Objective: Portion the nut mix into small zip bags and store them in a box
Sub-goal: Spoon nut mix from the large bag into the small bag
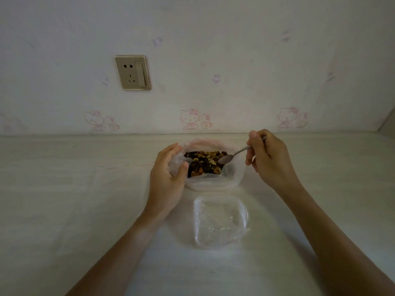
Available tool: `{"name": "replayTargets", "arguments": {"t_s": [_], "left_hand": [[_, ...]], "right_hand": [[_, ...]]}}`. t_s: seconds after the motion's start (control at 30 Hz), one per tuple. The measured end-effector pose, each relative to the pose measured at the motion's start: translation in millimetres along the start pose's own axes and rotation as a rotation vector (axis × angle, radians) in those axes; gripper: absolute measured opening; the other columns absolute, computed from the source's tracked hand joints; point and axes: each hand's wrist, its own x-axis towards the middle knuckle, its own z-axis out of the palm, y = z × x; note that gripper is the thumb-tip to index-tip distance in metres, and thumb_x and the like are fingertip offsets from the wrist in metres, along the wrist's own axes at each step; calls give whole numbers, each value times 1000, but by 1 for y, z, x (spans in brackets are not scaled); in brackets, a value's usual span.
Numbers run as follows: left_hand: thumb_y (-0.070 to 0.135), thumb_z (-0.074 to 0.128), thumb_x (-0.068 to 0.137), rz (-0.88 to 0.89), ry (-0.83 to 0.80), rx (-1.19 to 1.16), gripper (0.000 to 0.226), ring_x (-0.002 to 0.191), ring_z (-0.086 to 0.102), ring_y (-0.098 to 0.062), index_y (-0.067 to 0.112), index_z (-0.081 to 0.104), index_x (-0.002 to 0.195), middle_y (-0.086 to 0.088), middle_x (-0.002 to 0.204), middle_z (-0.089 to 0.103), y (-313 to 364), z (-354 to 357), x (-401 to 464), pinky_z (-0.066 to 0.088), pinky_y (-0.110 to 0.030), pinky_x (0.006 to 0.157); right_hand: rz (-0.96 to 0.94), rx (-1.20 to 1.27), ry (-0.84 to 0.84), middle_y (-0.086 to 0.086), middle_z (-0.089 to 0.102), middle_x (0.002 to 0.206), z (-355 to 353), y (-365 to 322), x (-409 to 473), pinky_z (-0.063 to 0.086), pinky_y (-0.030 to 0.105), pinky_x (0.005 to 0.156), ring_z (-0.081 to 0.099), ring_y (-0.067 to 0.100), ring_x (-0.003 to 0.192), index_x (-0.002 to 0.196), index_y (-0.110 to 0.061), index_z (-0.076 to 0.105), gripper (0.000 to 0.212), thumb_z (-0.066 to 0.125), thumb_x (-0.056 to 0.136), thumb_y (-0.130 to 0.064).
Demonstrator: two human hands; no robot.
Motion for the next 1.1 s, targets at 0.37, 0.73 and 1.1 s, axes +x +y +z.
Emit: {"name": "replayTargets", "arguments": {"t_s": [0.37,0.73,1.1], "left_hand": [[1,62,100,51,-54,59,43,138,47,-2,8,58,142,4,147,54,1,0,0,35,-18,117],[-7,57,99,47,-54,45,47,132,48,11,14,58,140,8,142,58,0,4,3,34,-9,111],[-10,56,96,-7,-32,-2,47,134,51,-4,9,58,139,3,141,58,6,3,3,32,-7,111]], "right_hand": [[123,197,-93,9,71,71,17,12,-8,43,23,49,62,17,57,89,-9,64,36,42,111,-28],[27,40,-49,2,70,62,34,7,-8,49,23,58,60,7,49,82,-13,63,42,37,112,-27],[440,474,14,17,70,67,34,10,-12,38,26,37,59,21,46,94,-1,61,36,39,112,-23]]}}
